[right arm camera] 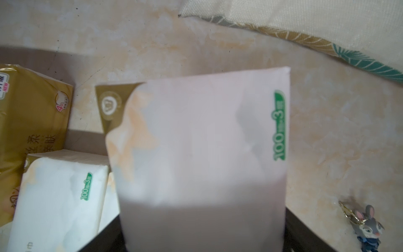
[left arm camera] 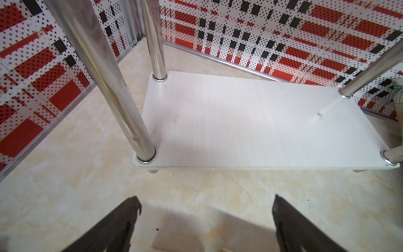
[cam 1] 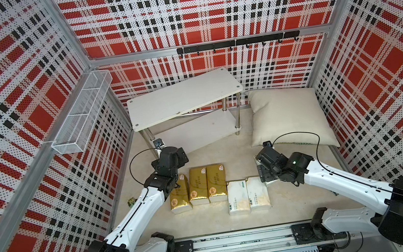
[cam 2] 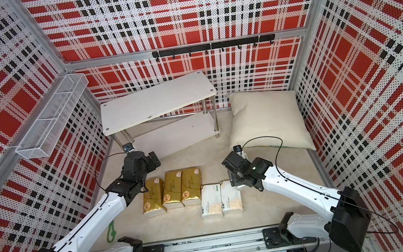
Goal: Place the tissue boxes on the shelf by color
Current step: Place a box of tissues on the shelf.
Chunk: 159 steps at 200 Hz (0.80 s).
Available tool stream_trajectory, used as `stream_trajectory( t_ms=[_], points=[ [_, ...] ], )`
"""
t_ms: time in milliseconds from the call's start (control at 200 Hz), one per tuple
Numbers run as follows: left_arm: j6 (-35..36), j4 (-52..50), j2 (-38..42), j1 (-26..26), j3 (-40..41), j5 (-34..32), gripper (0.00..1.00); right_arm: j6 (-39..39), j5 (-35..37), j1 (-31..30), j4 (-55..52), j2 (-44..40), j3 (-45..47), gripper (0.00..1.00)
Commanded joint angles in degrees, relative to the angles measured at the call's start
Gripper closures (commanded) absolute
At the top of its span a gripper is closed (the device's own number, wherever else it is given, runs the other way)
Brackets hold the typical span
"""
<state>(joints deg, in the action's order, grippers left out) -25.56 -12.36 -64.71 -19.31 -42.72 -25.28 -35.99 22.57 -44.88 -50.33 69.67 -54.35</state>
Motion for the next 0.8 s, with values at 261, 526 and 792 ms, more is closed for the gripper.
stream_trajectory(
  t_ms=[261,526,792],
  points=[
    [0.07,-2.10,-0.60,-0.46,-2.46,0.34,0.01,10.11,-3.46,2.27,10.70,4.86,-3.10,0.15],
    [0.34,-3.19,-0.51,-0.46,-3.17,-0.12,0.01,13.74,-5.79,4.91,13.69,8.73,-5.96,0.16],
    [0.32,-4.38,-0.17,-0.54,-3.61,-0.31,0.01,20.26,-11.65,7.00,17.71,12.61,-8.95,0.14]
  ],
)
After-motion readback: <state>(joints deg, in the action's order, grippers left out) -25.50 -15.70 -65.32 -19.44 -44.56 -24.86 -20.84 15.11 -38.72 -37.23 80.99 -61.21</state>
